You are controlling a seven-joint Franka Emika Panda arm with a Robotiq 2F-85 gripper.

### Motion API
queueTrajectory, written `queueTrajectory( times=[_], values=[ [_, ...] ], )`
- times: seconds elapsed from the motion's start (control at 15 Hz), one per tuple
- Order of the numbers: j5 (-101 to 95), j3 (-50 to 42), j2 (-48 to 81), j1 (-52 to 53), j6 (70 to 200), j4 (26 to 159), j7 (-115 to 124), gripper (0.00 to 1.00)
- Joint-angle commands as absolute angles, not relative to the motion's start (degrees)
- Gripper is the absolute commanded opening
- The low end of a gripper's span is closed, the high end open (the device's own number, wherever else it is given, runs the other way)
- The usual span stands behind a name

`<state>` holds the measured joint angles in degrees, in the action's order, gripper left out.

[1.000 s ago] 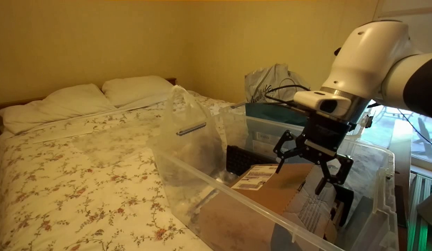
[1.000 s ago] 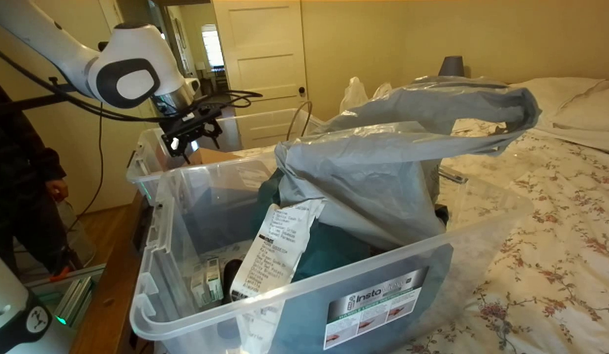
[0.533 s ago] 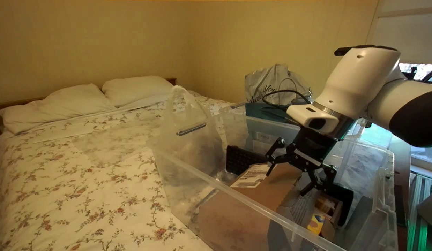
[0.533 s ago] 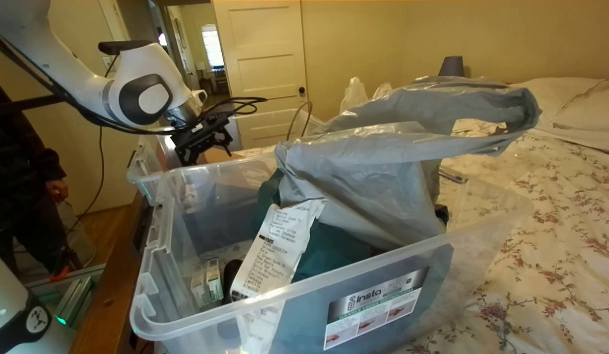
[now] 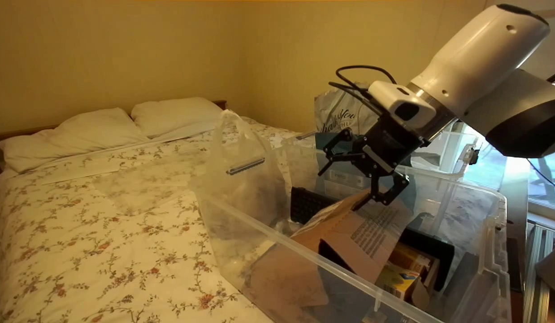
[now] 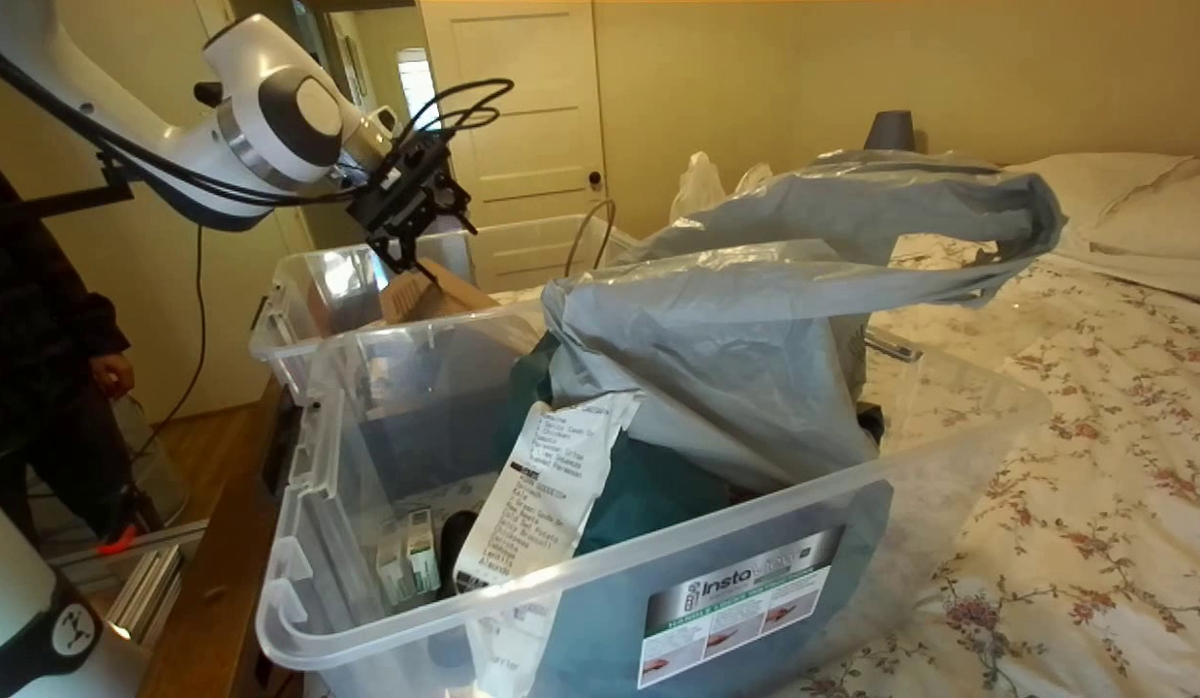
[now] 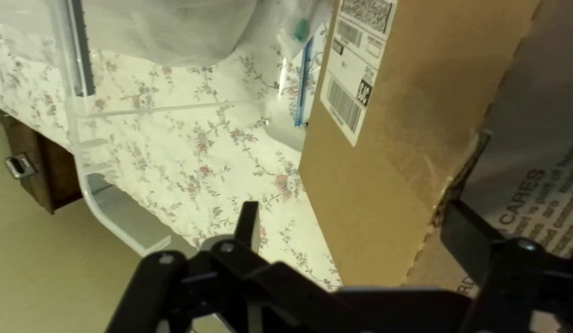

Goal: Open the brown box.

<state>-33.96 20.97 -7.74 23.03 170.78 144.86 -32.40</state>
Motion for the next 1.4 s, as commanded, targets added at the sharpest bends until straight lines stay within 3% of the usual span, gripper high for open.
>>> queueTrajectory(
  times=[0.0, 0.4, 0.73, 1.33],
  values=[
    [-45.5, 25.5, -3.8, 18.9, 167.2, 138.6, -23.0, 1.00],
    [-60.6, 27.5, 4.2, 19.9, 159.2, 131.3, -9.3, 1.00],
    [-64.1, 27.3, 0.0, 20.6, 160.9, 127.9, -1.9, 1.00],
    [-19.1, 29.1, 0.3, 25.3, 158.9, 141.7, -32.4, 1.00]
  ],
)
